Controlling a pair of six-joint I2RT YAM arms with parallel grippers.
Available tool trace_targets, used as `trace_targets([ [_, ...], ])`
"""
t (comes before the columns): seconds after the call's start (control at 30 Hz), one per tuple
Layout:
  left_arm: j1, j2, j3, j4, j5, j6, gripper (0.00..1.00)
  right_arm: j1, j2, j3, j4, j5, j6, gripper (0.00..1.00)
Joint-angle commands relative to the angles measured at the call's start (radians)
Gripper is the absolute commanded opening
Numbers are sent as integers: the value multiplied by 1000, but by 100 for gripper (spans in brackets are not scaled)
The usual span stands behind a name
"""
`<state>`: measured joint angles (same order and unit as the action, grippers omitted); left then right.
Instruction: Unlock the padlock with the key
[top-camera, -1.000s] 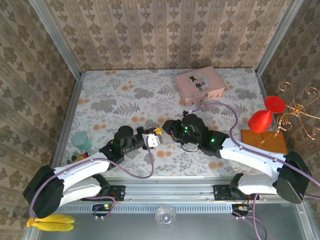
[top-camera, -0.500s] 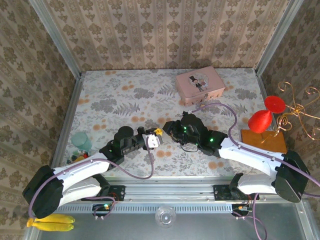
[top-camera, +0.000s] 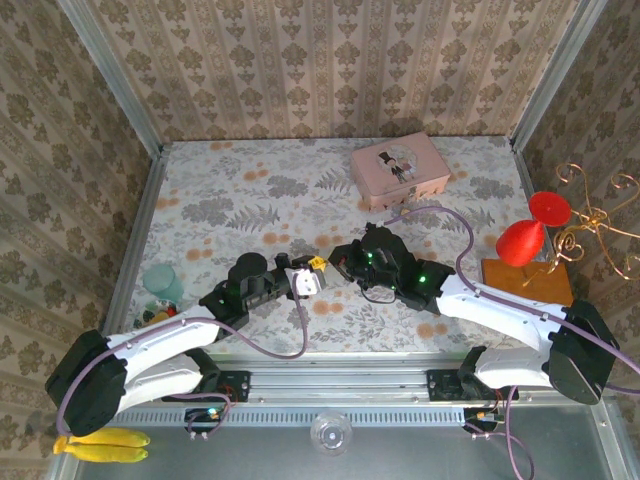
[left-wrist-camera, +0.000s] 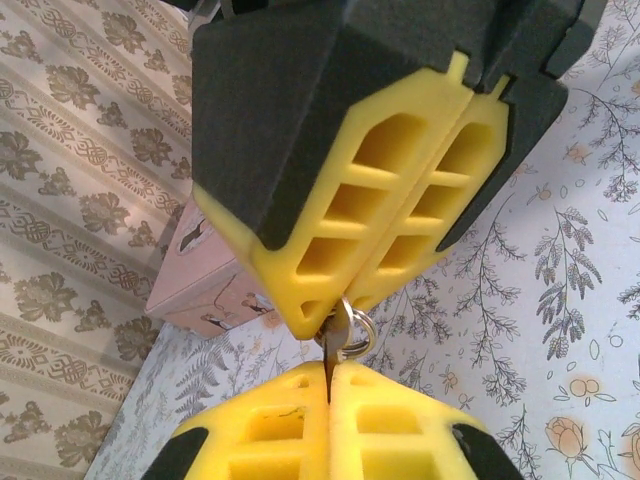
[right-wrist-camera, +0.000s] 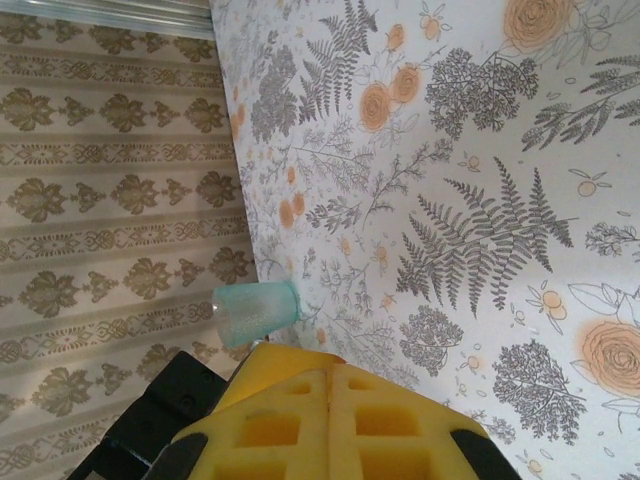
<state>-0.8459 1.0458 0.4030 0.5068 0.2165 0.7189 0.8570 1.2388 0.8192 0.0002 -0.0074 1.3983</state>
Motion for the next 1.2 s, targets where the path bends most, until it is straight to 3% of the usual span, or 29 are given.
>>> trace_targets([
  [0.0,-9,3,11,31,11,-12,10,-9,-28,-10,1,7,-17,0],
  [0.17,0,-16,28,47,-36,-123,40,-67,-138,-28,-79,32,-78,0],
  [0.23,28,-24,61,26,-67,-236,43,-96,-212,-9,-186,76,-144,0],
  [0.33,101,-8,170,-113,-109,-520,50,-123,-330,35,-352,180,-257,0],
  [0.43,153,61,287,-253,-135,-729,50,-126,-422,87,-486,286,-350,0],
  [0.63,154,300,462,-313,-98,-959,52,-130,-507,178,-664,382,-466,0],
  [1.17,-23,1022,1094,-432,-58,-1174,58,-132,-685,211,-814,429,-525,0],
])
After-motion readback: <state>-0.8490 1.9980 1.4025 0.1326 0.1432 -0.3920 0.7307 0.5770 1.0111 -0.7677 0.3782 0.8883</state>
